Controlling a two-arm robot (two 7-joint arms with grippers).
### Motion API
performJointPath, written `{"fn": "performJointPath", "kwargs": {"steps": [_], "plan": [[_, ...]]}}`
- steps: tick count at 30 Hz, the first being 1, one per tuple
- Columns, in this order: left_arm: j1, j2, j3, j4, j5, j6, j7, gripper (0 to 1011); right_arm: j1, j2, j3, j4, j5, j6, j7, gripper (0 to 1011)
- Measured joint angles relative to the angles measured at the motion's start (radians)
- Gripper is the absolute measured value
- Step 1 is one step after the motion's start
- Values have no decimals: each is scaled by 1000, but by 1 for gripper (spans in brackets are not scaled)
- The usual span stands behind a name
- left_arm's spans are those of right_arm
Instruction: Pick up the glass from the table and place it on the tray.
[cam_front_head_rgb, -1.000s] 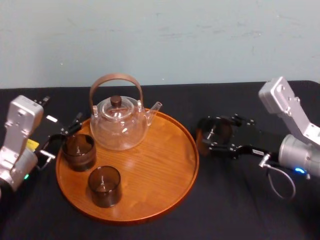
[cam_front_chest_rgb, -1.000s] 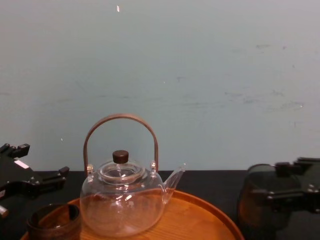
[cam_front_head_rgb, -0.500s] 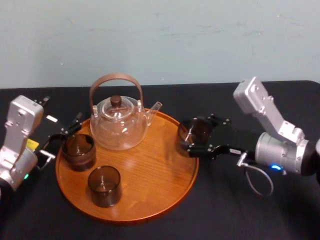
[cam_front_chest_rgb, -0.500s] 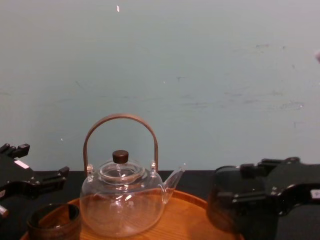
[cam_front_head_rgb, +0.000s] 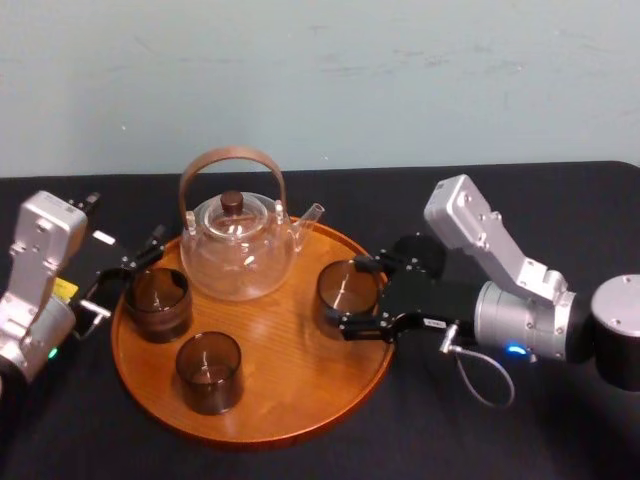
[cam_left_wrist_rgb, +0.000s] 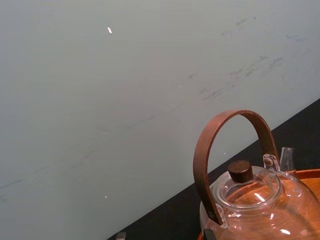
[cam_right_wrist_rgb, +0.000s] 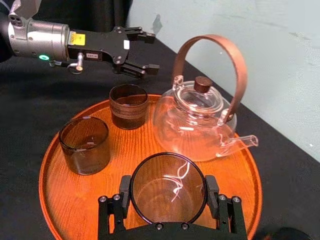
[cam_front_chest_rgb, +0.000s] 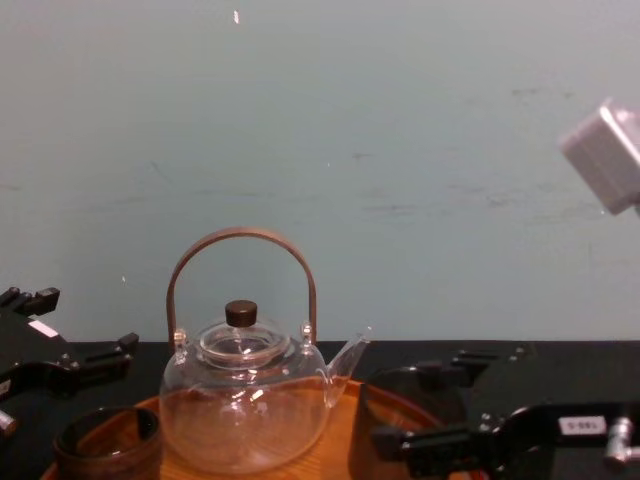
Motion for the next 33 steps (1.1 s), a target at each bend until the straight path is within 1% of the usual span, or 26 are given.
{"fn": "performJointPath", "kwargs": {"steps": [11,21,33], "plan": [[0,0,0,0,0,0,0,1001,20,-30,-40,45,-9,-23,11,903],[0,0,0,0,0,0,0,1001,17,-40,-69,62,-22,-34,23,903],[0,0,0,0,0,0,0,1001,13,-49,-82,85,-29,-42,28,903]]}}
